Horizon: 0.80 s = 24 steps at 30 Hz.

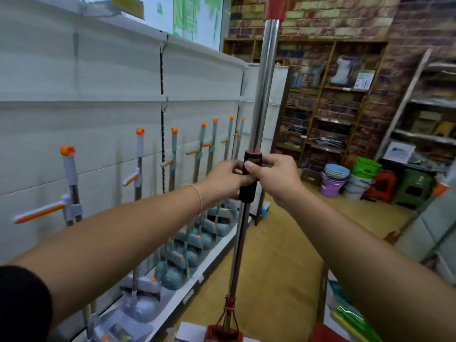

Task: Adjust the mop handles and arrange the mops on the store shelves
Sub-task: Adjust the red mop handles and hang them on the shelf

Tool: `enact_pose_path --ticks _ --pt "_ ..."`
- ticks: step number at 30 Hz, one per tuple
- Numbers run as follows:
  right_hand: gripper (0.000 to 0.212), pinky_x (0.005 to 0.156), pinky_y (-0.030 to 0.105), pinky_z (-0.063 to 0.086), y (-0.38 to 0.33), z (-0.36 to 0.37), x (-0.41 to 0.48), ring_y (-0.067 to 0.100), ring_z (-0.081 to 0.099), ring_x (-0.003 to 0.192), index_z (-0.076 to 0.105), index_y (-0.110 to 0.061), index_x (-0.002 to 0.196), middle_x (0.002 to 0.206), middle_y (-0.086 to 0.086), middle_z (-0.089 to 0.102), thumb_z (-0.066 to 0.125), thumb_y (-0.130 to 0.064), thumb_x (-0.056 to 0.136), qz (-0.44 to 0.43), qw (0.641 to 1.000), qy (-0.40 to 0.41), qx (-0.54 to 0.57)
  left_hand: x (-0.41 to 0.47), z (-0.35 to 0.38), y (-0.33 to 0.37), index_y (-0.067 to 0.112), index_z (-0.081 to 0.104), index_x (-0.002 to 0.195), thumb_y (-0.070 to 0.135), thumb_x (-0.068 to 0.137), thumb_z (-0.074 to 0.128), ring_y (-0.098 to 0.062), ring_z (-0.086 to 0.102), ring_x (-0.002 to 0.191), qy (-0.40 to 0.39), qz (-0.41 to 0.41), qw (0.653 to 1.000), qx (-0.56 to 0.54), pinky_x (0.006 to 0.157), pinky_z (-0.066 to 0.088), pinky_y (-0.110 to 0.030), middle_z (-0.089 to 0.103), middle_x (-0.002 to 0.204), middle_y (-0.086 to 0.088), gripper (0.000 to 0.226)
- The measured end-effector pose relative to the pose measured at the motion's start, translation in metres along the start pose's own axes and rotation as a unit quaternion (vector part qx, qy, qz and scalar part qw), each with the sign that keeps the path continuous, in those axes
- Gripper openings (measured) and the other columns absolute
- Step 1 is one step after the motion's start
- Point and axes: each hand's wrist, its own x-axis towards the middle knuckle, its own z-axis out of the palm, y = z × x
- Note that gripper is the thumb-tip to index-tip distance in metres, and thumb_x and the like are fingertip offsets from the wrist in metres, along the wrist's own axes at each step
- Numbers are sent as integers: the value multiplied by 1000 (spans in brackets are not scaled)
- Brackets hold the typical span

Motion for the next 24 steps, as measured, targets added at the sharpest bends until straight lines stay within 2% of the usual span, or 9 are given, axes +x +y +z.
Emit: enact_pose_path --ticks 4,7,9,12,15,19,22,24 --pt "19 79 32 58 33 -17 29 12 71 83 73 -28 82 84 -3 75 75 -9 85 15 999 33 -16 40 19 -11 18 60 98 13 93 65 -26 67 99 -42 9 999 2 81 59 -49 68 103 -12 9" --pt "16 83 38 59 58 -26 51 17 72 89 75 -28 83 88 0 77 77 -12 83 28 998 55 -34 73 29 -25 23 60 88 14 91 68 -26 67 95 -69 24 997 12 88 56 -44 68 89 -6 12" --pt "13 83 38 59 74 -30 66 17 72 89 76 -21 91 89 2 77 76 -10 84 46 996 71 -35 99 34 -37 20 61 86 15 88 72 -23 66 89 -81 30 996 17 89 53 -39 66 82 -3 12" --pt "11 83 37 59 91 -36 92 19 73 90 77 -16 93 90 4 77 76 -10 84 69 993 84 -46 140 38 -50 19 63 85 16 84 75 -20 66 81 -106 30 994 21 79 54 -31 67 76 -1 13" --pt "10 76 30 59 103 -39 121 15 70 82 74 -16 91 86 3 75 74 -7 86 73 991 93 -62 183 38 -56 18 63 84 15 82 76 -28 68 83 -145 37 988 40 82 55 -40 70 81 -9 14" --pt "12 72 27 59 118 -47 160 15 71 81 74 -18 89 85 0 75 74 -6 86 86 987 120 -70 238 40 -56 21 65 90 14 84 74 -23 70 97 -214 38 975 46 88 57 -46 73 94 -4 13" --pt "14 71 24 58 129 -57 185 15 73 81 76 -11 98 84 1 76 74 -6 85 98 981 151 -77 277 43 -55 22 65 100 17 85 73 -17 70 94 -264 43 962 56 83 59 -39 73 96 -1 18" --pt "13 77 32 61 138 -65 199 19 74 84 76 -14 96 83 1 76 74 -7 85 104 976 171 -87 301 46 -53 16 62 110 13 85 71 -17 70 93 -280 34 959 42 81 58 -36 72 98 -4 27"
